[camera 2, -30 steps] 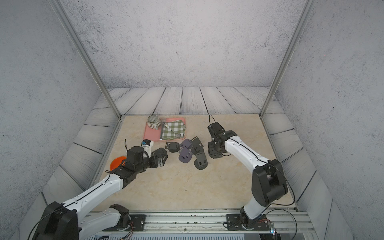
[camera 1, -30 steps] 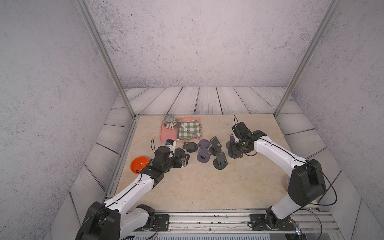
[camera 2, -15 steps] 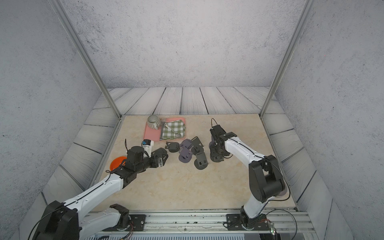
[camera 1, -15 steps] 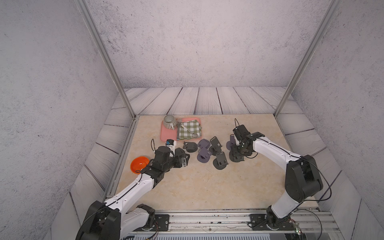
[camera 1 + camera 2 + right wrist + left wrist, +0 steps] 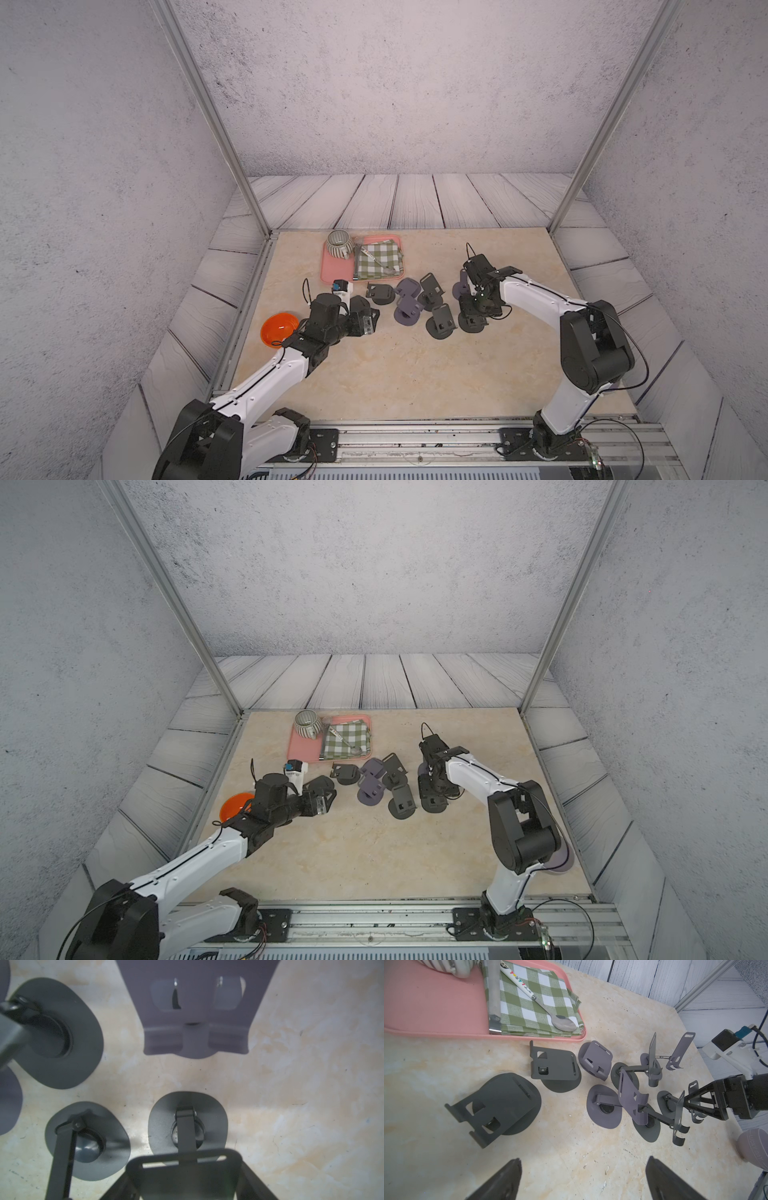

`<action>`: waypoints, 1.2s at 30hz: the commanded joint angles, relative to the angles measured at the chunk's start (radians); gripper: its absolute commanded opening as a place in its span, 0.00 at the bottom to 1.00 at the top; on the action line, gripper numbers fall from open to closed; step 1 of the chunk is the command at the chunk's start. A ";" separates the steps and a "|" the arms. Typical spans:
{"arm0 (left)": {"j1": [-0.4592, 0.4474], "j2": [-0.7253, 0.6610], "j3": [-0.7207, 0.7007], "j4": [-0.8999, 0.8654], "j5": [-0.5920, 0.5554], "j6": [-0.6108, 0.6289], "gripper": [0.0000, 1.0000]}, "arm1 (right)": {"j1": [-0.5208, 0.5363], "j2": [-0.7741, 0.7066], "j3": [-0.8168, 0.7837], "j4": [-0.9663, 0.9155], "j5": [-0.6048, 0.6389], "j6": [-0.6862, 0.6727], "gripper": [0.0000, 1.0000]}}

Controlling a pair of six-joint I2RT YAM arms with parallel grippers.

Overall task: Open the phone stand
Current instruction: Place the phone stand at the center of the board, then pick up the phone stand at the center of the board.

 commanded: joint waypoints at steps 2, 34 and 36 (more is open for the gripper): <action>-0.002 0.006 -0.012 0.013 0.011 0.001 0.98 | -0.006 0.007 0.010 -0.018 0.000 0.007 0.86; -0.002 -0.041 0.010 -0.055 -0.020 0.019 0.98 | 0.310 -0.139 0.122 0.087 -0.066 -0.208 0.99; -0.002 -0.052 0.009 -0.064 -0.030 0.022 0.98 | 0.334 -0.099 0.145 0.089 -0.051 -0.212 0.99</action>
